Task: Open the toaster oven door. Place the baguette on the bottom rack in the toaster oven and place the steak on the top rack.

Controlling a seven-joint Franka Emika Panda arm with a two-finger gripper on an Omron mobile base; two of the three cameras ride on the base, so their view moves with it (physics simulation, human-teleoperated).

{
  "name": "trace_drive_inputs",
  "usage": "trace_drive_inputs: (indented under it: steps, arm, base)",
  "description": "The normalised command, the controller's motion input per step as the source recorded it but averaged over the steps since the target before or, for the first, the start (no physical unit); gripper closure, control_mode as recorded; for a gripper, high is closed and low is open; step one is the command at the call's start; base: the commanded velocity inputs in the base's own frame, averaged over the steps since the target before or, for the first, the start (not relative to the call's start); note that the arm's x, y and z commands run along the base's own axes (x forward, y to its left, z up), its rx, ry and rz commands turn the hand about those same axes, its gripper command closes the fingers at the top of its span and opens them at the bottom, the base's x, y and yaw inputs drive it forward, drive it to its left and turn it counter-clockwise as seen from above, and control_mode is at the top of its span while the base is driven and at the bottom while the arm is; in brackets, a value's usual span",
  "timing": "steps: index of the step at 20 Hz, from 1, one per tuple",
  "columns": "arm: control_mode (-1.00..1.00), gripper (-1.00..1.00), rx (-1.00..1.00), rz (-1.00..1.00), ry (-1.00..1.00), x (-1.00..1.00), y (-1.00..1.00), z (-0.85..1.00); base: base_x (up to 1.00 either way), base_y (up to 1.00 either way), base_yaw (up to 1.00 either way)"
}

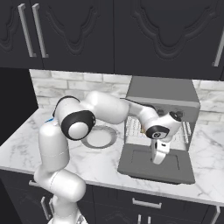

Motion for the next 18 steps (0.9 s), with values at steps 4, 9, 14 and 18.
trace_drive_inputs:
  steps: [4, 9, 14, 18]
  arm:
    - [-1.00, -1.00, 0.00, 0.00, 0.01, 0.54, 0.12, 0.14]
    - [-1.00, -1.00, 0.00, 0.00, 0.08, 0.53, 0.10, 0.17]
    - [-1.00, -1.00, 0.00, 0.00, 0.08, 0.56, 0.15, 0.13]
    - [-1.00, -1.00, -0.02, 0.02, 0.00, 0.01, 0.10, 0.18]
  base:
    - [0.00, 0.00, 0.00]
    - [0.00, 0.00, 0.00]
    - [0.00, 0.00, 0.00]
    - [0.00, 0.00, 0.00]
